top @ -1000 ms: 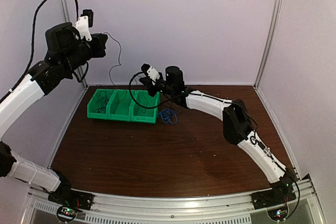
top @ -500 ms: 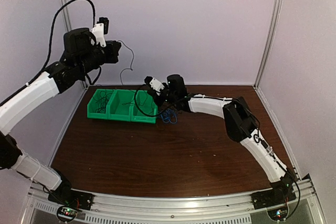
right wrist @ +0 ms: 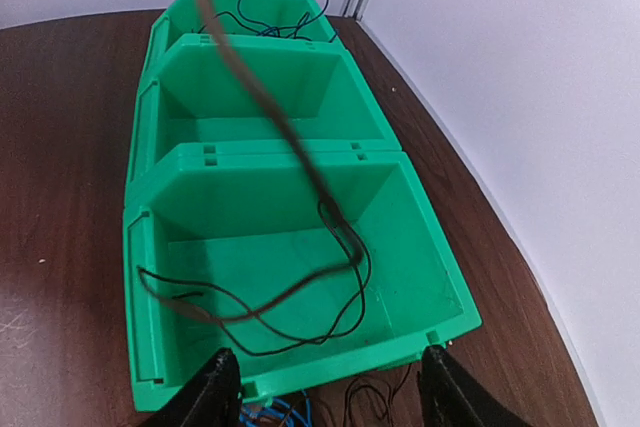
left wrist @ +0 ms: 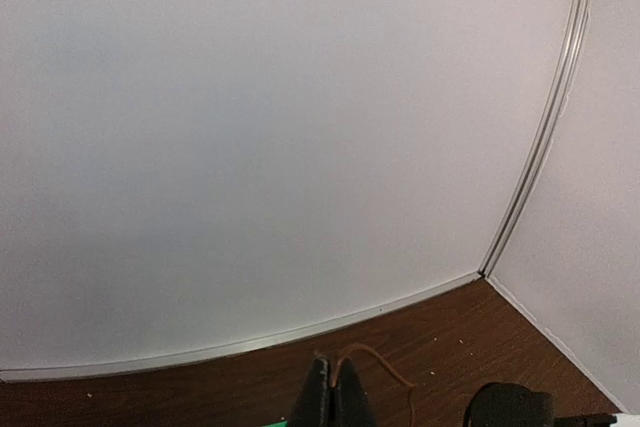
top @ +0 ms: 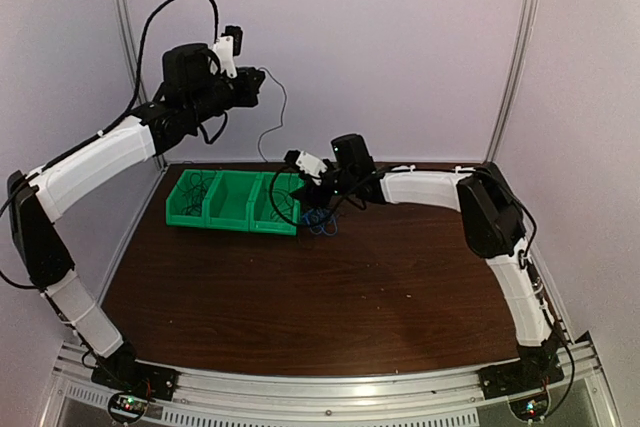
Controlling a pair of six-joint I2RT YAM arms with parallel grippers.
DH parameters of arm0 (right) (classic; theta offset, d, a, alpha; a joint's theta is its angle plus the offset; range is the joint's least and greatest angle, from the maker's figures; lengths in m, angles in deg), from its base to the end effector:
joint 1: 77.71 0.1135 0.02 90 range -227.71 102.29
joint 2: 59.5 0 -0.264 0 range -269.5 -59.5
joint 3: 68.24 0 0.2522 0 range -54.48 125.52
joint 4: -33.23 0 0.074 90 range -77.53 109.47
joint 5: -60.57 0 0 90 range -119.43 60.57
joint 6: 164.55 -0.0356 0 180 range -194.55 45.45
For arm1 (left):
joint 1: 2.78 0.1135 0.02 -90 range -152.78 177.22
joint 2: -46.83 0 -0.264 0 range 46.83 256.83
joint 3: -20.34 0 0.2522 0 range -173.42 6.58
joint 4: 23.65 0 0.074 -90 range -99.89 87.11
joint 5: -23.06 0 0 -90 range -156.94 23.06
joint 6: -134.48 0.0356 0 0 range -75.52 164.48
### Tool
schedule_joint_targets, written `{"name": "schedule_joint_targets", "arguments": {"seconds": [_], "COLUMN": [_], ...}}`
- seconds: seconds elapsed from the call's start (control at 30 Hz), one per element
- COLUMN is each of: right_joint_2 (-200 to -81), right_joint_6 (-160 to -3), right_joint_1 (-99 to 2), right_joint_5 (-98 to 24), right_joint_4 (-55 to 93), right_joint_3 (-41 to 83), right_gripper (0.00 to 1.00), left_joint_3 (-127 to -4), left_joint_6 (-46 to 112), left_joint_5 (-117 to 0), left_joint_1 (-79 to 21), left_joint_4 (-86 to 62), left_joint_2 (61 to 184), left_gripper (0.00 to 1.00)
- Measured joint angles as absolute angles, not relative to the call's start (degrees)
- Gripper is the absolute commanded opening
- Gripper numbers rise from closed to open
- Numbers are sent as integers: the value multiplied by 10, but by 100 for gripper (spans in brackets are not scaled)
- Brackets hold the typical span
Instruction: Untangle the cables
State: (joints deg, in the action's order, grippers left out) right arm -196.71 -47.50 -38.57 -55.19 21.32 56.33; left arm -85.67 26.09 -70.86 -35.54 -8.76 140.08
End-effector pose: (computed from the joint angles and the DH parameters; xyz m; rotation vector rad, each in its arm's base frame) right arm 0.4217 0.3631 0.1936 -1.3246 1.4996 0.5841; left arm 0.3296 -0.2092 0.4287 0.1519 1.6380 -0.6331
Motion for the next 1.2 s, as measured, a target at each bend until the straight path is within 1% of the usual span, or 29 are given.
{"name": "schedule_joint_targets", "arguments": {"seconds": [0.13, 0.23, 0.4, 0.53, 0.7, 0.77, 0.9, 1.03, 1.2], "right_joint_2": [-1885, -1814, -1734, -1674, -1567, -1521, -1443, -1412, -1407], "right_joint_6": [-452, -434, -427, -430, -435, -438, -445, -445, -445], "right_joint_1": [-391, -400, -426, -447, -453, -453, -455, -467, -489], "right_joint_5": [-558, -560, -561, -567, -581, -584, -585, -583, -583], "right_joint_4": [192, 188, 175, 143, 111, 108, 110, 110, 101], "right_joint_3": [481, 400, 296, 223, 132, 103, 54, 25, 10], "right_gripper": [69, 71, 76, 78, 79, 79, 80, 79, 79], "left_joint_3": [-884, -876, -855, -865, -919, -906, -823, -761, -725], "left_joint_6": [259, 255, 249, 248, 251, 246, 222, 199, 179], "left_joint_5": [-706, -705, -693, -679, -659, -650, -625, -605, -598], "left_joint_1": [-348, -332, -292, -278, -280, -281, -281, -281, -284], "left_joint_4": [-99, -100, -102, -102, -84, -81, -112, -129, -128], "left_joint_2": [1428, 1435, 1457, 1505, 1594, 1599, 1579, 1576, 1580], "left_gripper": [0, 0, 0, 0, 0, 0, 0, 0, 0]}}
